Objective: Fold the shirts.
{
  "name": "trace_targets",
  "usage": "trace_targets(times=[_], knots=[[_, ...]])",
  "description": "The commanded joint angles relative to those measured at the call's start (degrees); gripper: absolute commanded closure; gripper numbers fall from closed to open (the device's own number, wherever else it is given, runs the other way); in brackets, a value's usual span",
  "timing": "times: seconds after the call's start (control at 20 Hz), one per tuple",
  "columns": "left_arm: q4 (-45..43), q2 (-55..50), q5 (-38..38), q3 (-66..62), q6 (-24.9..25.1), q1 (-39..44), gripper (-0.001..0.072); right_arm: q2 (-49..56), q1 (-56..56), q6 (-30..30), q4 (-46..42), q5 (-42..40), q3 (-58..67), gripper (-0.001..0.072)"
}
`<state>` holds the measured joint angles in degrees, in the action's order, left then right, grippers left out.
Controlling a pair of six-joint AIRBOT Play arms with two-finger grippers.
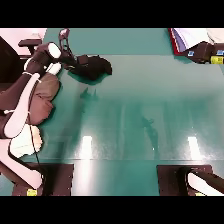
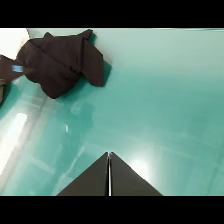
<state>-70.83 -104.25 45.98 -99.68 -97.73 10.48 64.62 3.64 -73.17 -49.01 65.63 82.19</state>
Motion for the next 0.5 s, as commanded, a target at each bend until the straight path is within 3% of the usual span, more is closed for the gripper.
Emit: trace_targets(times=[0.0, 0.15, 0.25, 0.3, 0.45], knots=[[3.5, -4.3, -5.8, 0.1, -1.0, -0.3, 0.0158, 0.0, 0.0, 0.0, 0.0, 0.5, 0.0, 0.0694], [3.5, -4.7, -7.5, 0.0, -0.9, -0.3, 0.0184, 0.0, 0.0, 0.0, 0.0, 0.5, 0.0, 0.0694], [3.6, -4.7, -8.7, 0.0, -0.9, -0.3, 0.0632, 0.0, 0.0, 0.0, 0.0, 0.5, 0.0, 0.0694], [3.6, -4.7, -8.9, -0.2, -0.9, -0.3, 0.0674, 0.0, 0.0, 0.0, 0.0, 0.5, 0.0, 0.0695], [3.6, -3.4, -5.2, -5.8, 2.1, -0.3, 0.0683, -1.2, 0.0, 0.0, 0.0, -1.6, 0.1, 0.0695]])
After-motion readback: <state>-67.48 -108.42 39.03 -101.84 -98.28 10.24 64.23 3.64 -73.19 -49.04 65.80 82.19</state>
